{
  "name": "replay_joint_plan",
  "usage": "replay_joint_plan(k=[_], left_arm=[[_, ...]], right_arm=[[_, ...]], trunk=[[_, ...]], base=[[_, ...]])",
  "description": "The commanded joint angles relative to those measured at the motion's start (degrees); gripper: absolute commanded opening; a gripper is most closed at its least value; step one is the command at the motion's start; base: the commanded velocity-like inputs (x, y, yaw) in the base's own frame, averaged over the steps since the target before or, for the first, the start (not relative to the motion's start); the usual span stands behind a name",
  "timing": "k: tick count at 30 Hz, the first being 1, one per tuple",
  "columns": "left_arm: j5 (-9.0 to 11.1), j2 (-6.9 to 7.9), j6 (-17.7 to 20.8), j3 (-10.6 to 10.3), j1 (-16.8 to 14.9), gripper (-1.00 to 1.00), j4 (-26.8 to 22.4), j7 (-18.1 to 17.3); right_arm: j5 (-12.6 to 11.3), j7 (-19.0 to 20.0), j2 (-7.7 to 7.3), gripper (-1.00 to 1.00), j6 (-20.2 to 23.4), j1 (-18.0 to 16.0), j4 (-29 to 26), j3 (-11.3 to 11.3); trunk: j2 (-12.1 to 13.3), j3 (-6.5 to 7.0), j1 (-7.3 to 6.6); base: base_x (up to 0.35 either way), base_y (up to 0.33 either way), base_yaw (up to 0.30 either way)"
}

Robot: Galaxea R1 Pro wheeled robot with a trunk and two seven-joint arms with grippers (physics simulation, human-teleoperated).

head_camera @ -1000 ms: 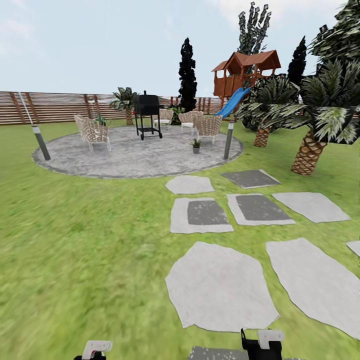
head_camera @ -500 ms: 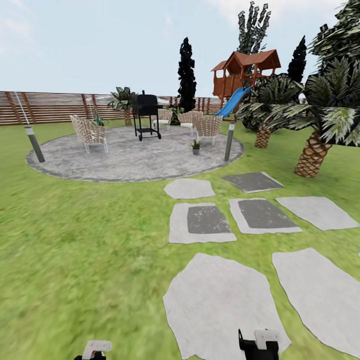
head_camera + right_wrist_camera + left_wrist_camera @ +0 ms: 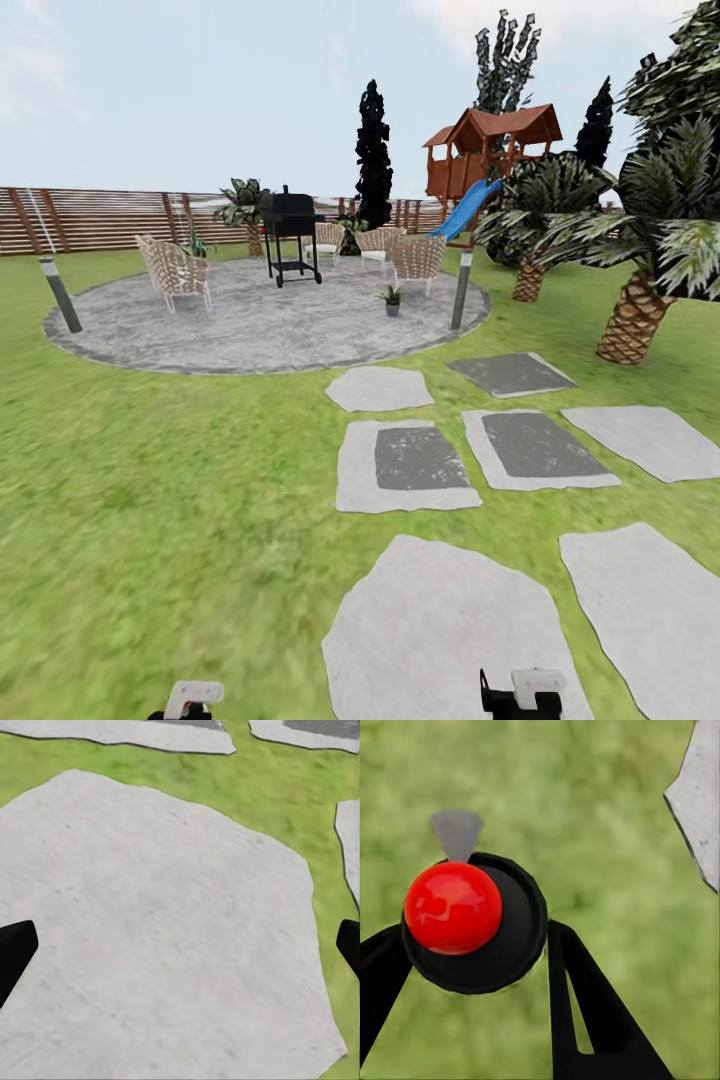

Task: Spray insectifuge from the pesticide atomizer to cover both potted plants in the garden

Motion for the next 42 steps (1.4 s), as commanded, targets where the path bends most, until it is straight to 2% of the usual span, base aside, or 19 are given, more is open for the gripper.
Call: replay_joint_plan(k=[1,42], left_arm=[[-0.2,0.01,-0.2,0.3,0.0,-1.0,0.1,-0.2],[-0.3,-0.04,-0.2,0.3,0.0,-1.0,0.1,-0.2]], right_arm=[[-0.3,-0.3,0.0,1.0,-0.1,0.0,0.0,0.5],[-0.2,-0.2,0.08,1.0,-0.1,0.0,0.1,0.6]], trunk=[[0.0,-0.05,0.03],[0.0,-0.05,0.03]], base=[[0.339,0.0,0.0],[0.339,0.0,0.0]])
